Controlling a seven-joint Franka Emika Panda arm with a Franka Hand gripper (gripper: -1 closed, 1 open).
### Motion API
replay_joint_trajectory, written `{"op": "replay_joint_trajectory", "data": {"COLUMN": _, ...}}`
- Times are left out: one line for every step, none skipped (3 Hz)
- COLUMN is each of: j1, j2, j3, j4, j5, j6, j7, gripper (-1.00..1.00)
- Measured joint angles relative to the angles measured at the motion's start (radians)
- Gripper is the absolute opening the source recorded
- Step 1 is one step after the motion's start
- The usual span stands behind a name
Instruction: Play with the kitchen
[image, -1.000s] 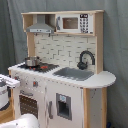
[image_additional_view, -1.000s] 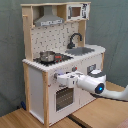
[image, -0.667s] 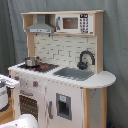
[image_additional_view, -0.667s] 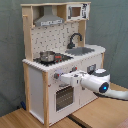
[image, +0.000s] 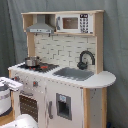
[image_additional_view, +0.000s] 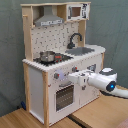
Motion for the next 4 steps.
{"op": "replay_joint_trajectory", "data": {"j1": 0.014, "j2": 0.000, "j3": -0.012, "j4": -0.071, "j5": 0.000, "j6": 0.066, "j7": -0.029, "gripper": 1.00}}
{"op": "replay_joint_trajectory", "data": {"j1": 0.014, "j2": 0.000, "j3": -0.036, "j4": -0.135, "j5": 0.000, "j6": 0.136, "j7": -0.073, "gripper": 1.00}}
{"op": "replay_joint_trajectory", "data": {"j1": 0.014, "j2": 0.000, "j3": -0.046, "j4": -0.207, "j5": 0.000, "j6": 0.208, "j7": -0.102, "gripper": 1.00}}
{"op": "replay_joint_trajectory", "data": {"j1": -0.028, "j2": 0.000, "j3": -0.007, "j4": -0.259, "j5": 0.004, "j6": 0.275, "j7": -0.095, "gripper": 1.00}}
